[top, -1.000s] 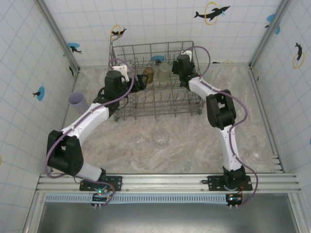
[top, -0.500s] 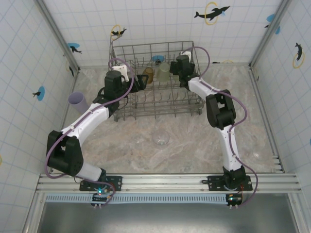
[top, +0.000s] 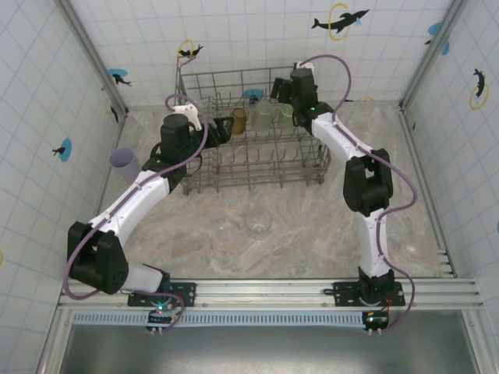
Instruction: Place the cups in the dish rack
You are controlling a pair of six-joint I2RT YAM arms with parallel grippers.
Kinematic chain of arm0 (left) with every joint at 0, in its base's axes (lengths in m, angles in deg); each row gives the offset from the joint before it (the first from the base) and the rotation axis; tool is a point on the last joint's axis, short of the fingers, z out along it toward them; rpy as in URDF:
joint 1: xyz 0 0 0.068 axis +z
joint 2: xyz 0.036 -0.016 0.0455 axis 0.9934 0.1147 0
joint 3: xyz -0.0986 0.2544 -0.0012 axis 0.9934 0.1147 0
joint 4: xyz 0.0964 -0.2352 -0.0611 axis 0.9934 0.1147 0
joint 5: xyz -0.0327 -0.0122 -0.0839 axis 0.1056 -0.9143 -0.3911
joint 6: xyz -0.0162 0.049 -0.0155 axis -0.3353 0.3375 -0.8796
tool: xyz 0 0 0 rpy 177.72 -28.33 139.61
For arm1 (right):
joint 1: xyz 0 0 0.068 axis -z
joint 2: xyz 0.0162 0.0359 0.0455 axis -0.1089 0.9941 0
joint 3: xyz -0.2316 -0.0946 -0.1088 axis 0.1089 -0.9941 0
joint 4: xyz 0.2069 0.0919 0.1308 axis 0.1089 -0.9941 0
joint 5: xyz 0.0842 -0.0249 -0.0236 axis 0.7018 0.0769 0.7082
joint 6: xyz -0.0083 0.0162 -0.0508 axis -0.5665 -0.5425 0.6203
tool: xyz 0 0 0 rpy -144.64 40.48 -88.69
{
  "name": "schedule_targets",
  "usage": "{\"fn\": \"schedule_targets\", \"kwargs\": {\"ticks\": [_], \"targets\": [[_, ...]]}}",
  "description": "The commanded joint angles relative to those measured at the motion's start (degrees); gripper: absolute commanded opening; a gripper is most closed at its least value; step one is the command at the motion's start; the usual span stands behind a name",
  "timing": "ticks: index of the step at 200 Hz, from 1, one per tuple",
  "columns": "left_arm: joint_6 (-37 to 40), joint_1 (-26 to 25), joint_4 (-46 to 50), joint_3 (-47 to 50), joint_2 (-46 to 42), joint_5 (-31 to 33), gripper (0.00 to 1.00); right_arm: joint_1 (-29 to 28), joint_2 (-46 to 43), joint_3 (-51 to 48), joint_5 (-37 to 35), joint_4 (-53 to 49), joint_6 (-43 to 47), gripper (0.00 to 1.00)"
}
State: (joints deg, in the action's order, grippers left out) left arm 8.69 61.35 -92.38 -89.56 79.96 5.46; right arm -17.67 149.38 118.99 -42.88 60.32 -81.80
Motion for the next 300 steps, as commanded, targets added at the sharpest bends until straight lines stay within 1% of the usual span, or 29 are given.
{"fn": "schedule_targets", "kwargs": {"ticks": [1, 27, 61, 95, 149, 187, 216, 232, 254, 283, 300], "targets": [[-1.89, 0.36, 1.76, -0.13, -2.16, 0.65, 0.97, 0.23, -4.49, 2.27, 1.38, -4.38, -0.88, 0.99], [-2.70, 0.35, 3.98, -0.28, -3.27, 0.79, 0.97, 0.51, -7.42, 2.05, 1.86, -8.36, -0.56, 0.99], [-3.91, 0.36, 7.51, -0.64, -4.12, 1.54, 0.97, 0.55, -12.66, -0.58, 0.25, -13.08, -0.05, 0.99], [-5.45, 0.31, 10.12, -1.56, -3.76, -0.35, 0.97, 0.97, -20.29, -9.38, -1.57, -12.97, 0.76, 0.99], [-6.27, 0.36, 11.17, -0.82, -3.50, -0.87, 0.97, 2.29, -31.53, -24.24, -4.20, -12.51, 0.12, 0.99], [-6.62, 0.36, 11.27, -0.96, -2.98, -1.26, 0.97, 2.91, -36.93, -30.77, -6.92, -15.06, -0.53, 0.99], [-6.42, 0.34, 11.51, -1.17, -2.80, -1.02, 0.98, 3.26, -41.78, -35.76, -10.83, -17.28, -1.99, 0.99], [-6.32, 0.36, 11.57, -1.30, -2.84, -0.79, 0.98, 3.69, -43.74, -37.28, -13.03, -19.94, -2.77, 0.99], [-6.46, 0.36, 11.79, -2.41, -2.53, -1.56, 0.98, 4.64, -45.58, -37.41, -16.40, -26.94, -4.42, 0.99], [-6.15, 0.36, 11.16, -2.91, -2.61, -2.58, 0.97, 5.80, -48.27, -38.98, -25.01, -37.74, -11.28, 0.99], [-5.24, 0.36, 11.27, -3.08, -2.53, -2.90, 0.98, 6.75, -50.79, -42.22, -26.42, -40.62, -15.39, 0.99]]}}
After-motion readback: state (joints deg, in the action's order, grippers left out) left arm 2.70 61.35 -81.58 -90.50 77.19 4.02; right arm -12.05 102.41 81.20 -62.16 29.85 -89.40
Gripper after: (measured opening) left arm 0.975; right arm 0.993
